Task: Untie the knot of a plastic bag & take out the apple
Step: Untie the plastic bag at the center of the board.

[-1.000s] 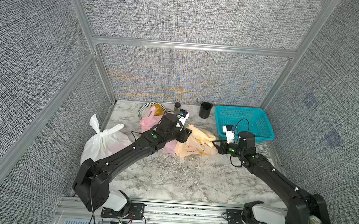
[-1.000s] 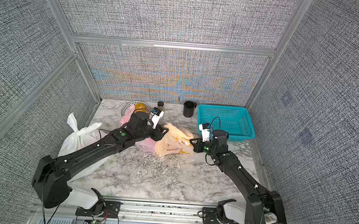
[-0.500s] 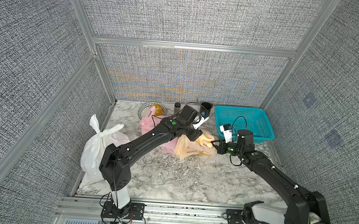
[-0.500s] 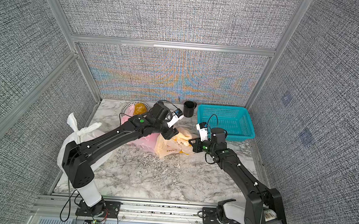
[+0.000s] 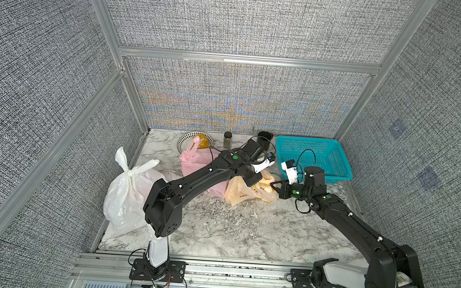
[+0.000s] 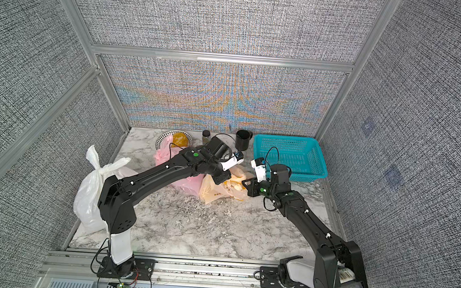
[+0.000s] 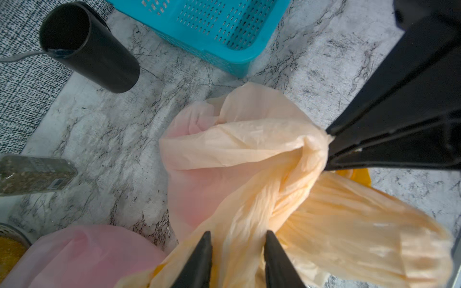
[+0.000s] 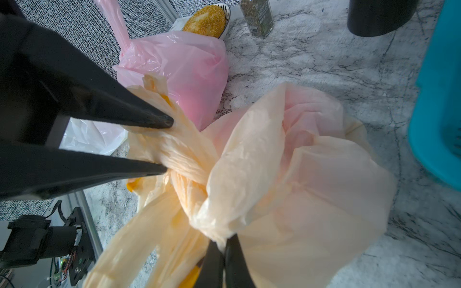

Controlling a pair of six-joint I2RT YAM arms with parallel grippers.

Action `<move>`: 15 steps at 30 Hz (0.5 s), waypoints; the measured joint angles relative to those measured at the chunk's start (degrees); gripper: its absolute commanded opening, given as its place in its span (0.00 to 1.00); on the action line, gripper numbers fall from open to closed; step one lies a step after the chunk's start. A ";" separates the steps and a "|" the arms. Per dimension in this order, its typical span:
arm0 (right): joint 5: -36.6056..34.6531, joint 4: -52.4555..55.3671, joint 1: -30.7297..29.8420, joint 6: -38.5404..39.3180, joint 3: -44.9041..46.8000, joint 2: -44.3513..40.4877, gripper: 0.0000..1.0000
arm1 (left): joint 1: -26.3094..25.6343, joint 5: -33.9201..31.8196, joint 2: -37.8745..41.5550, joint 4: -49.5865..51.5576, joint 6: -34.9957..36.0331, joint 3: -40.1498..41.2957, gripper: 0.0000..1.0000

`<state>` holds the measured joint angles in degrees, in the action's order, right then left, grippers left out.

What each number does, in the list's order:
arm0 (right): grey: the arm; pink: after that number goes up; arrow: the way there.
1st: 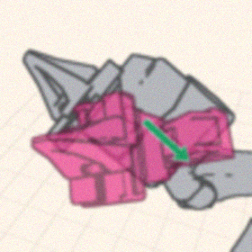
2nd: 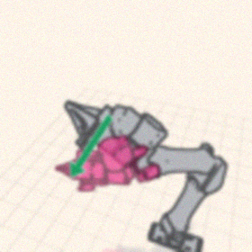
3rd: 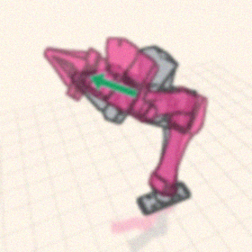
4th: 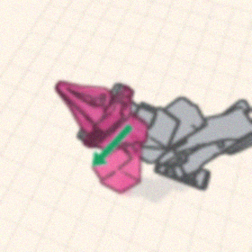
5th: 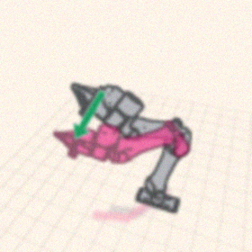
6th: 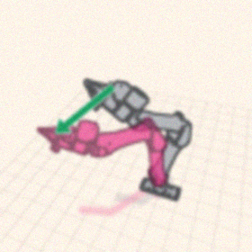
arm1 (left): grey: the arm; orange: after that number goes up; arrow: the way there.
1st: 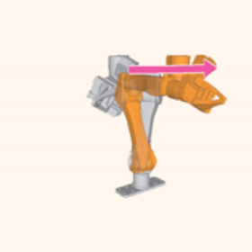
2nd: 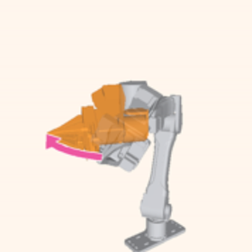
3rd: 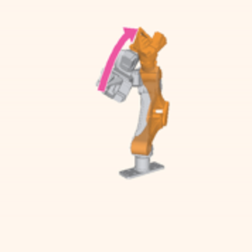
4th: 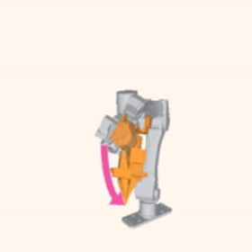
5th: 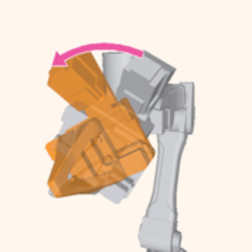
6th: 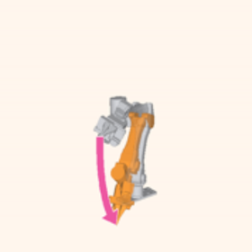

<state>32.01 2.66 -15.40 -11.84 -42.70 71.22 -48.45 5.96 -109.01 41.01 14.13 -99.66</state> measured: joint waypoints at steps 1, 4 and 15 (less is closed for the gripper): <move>0.00 0.13 0.00 0.00 0.00 -0.04 0.00 | -0.20 -0.04 -0.31 0.26 0.44 -0.26 0.21; 0.00 0.44 0.00 0.00 0.00 -0.42 0.00 | -0.52 -0.33 -0.85 0.90 0.61 -0.63 0.12; -0.46 0.37 0.00 -0.55 1.40 -2.43 0.00 | -1.29 -6.05 1.75 -0.70 -0.37 3.82 0.00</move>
<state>31.55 3.03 -15.40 -12.38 -41.30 68.79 -49.74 -0.10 -107.26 40.32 13.76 -95.83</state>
